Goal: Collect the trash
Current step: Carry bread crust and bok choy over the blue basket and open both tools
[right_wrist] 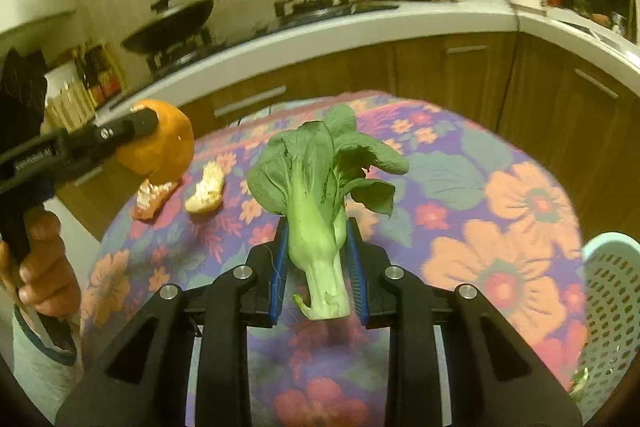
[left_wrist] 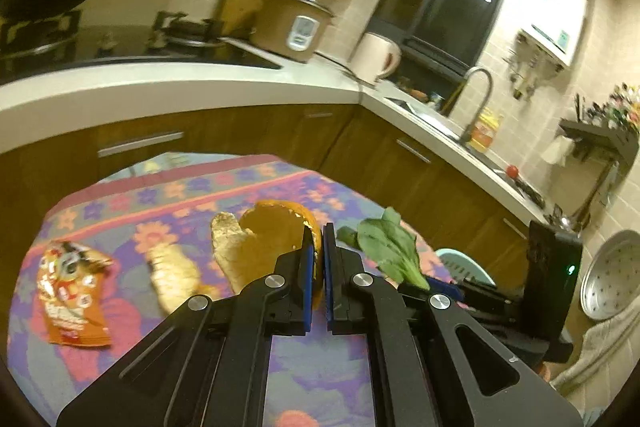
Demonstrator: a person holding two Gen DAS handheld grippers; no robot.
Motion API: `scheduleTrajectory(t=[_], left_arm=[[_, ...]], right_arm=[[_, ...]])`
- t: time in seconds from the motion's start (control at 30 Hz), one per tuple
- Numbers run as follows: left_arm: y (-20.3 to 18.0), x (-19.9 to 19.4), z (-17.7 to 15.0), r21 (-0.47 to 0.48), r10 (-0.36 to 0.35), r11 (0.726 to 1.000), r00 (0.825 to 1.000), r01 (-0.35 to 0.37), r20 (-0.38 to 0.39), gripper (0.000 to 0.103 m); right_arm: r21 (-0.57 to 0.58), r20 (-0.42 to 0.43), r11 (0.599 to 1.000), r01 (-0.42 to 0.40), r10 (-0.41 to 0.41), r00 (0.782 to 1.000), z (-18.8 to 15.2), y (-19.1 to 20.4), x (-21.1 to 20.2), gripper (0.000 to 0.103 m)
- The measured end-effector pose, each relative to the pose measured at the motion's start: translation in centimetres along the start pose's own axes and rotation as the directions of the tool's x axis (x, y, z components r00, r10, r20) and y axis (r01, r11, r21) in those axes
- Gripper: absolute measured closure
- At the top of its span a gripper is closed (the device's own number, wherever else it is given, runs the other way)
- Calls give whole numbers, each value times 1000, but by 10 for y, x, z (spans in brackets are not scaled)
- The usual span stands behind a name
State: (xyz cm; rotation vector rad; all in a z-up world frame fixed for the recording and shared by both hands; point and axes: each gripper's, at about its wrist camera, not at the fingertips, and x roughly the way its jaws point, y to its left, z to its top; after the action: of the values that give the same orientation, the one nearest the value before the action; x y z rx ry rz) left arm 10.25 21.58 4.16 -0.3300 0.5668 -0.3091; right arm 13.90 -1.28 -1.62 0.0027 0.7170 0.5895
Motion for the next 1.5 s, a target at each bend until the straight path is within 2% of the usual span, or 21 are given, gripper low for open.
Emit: scheduleTrajectory(t=[0.13, 0.37, 0.63, 0.8, 1.2, 1.5], left_arm=[[-29, 13, -3, 28, -50, 998, 999, 51, -16, 101], [-89, 48, -14, 83, -144, 985, 987, 150, -70, 101], [-155, 102, -31, 110, -221, 965, 963, 238, -153, 101], [-193, 138, -48, 128, -247, 951, 942, 280, -227, 101], [-267, 215, -88, 197, -211, 932, 898, 304, -386, 100], [-287, 250, -113, 207, -184, 928, 864, 310, -468, 100]], right_arm=[[36, 40, 999, 6, -8, 999, 0, -22, -29, 79], [109, 98, 991, 82, -93, 991, -10, -74, -79, 79], [206, 100, 956, 208, -232, 967, -35, -139, -119, 79], [268, 82, 934, 235, -265, 961, -53, -175, -132, 79], [403, -42, 872, 279, -287, 957, -100, -245, -126, 79], [464, -137, 830, 308, -276, 951, -122, -276, -110, 77]])
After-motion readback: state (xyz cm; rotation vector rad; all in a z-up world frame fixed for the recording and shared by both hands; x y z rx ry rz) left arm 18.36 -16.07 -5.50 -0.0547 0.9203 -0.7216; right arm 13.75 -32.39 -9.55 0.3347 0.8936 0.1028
